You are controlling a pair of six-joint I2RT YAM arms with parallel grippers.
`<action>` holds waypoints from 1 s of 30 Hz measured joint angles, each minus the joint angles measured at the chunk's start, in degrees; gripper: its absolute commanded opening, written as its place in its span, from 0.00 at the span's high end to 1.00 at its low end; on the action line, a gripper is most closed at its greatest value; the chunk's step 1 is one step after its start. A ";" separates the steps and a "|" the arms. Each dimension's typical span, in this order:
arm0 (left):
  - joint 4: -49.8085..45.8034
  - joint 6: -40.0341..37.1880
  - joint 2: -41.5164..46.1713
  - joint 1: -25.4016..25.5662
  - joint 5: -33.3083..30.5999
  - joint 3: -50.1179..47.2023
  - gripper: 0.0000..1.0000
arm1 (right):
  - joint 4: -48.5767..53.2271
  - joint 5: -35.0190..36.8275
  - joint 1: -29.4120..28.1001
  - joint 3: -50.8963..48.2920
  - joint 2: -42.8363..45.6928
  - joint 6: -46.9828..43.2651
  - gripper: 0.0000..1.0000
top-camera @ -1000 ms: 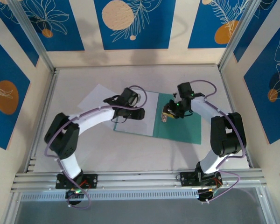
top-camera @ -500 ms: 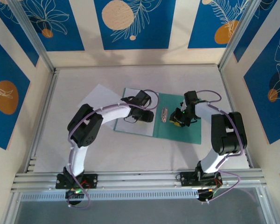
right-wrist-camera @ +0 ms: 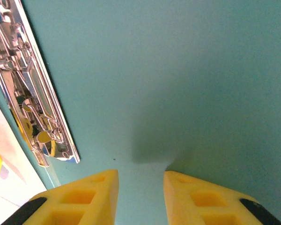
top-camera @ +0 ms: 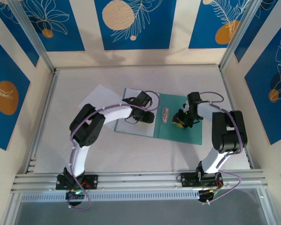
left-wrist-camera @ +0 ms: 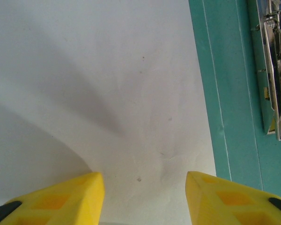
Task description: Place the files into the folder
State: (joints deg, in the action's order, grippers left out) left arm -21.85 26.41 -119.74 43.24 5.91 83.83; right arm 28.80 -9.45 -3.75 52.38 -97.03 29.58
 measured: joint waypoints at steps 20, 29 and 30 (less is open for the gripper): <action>0.39 -3.19 0.00 -1.53 2.93 -0.20 0.51 | 0.37 0.07 0.57 0.00 -0.07 -1.07 0.67; -1.27 -9.49 -0.02 -1.44 5.03 -0.02 0.54 | 0.39 0.28 0.90 0.02 -0.07 -1.07 0.67; -1.68 -10.40 -0.02 -1.44 5.11 -0.02 0.54 | 0.39 0.31 0.90 0.02 -0.07 -1.07 0.67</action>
State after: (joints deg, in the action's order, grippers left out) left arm -23.53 16.01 -119.77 41.80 11.03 83.81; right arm 29.19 -9.15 -2.85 52.40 -97.10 28.51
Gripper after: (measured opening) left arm 0.460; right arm 0.333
